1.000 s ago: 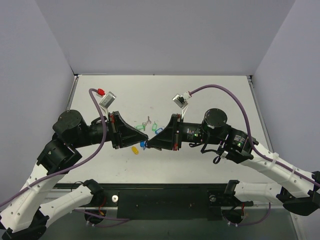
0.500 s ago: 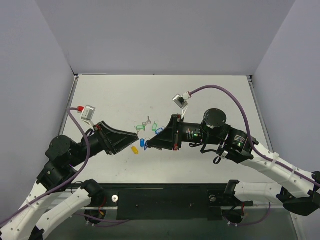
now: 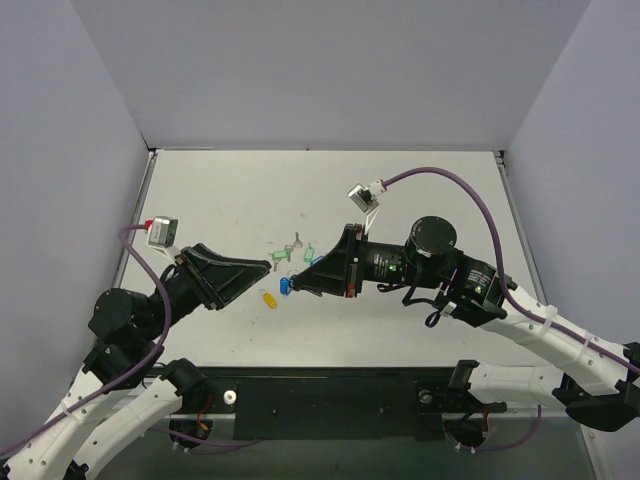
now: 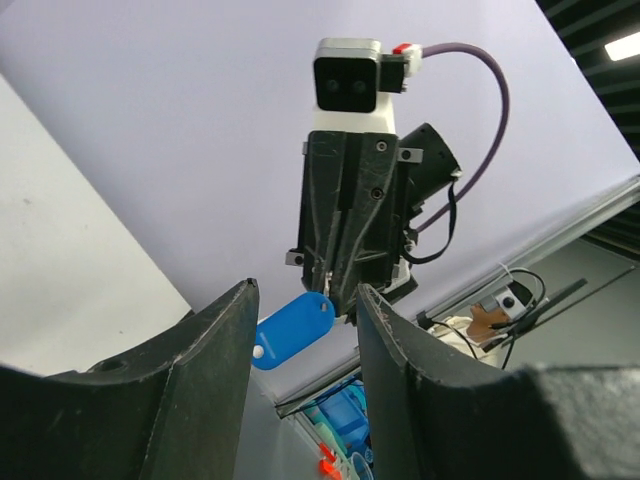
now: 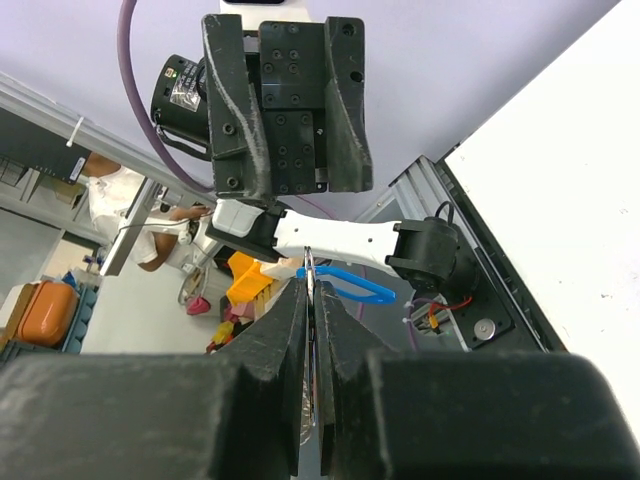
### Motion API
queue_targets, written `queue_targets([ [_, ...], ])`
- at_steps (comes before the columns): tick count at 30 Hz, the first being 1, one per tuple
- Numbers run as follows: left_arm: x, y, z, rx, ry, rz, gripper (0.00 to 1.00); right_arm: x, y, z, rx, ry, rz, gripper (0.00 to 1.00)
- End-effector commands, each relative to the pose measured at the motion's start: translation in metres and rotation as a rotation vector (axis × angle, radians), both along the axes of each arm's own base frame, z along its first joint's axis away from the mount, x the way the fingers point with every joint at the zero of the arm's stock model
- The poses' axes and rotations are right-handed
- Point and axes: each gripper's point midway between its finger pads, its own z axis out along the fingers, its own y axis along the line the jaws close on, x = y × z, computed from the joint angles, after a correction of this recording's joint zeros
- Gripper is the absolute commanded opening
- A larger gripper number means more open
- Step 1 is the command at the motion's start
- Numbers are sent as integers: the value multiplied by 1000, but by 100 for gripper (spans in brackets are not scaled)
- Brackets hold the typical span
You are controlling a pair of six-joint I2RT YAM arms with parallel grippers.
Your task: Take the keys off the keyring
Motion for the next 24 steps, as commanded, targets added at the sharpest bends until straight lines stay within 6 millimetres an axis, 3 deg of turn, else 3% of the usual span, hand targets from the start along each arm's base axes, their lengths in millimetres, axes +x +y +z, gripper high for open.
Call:
queue_targets([
  [1, -14, -2, 23, -66, -107, -63, 52, 2, 2, 23, 81, -29, -6, 0],
  [16, -21, -17, 23, -29, -167, -154, 46, 3, 9, 23, 84, -18, 8, 0],
  [24, -21, -22, 19, -3, -164, -164, 24, 5, 11, 22, 80, -16, 5, 0],
])
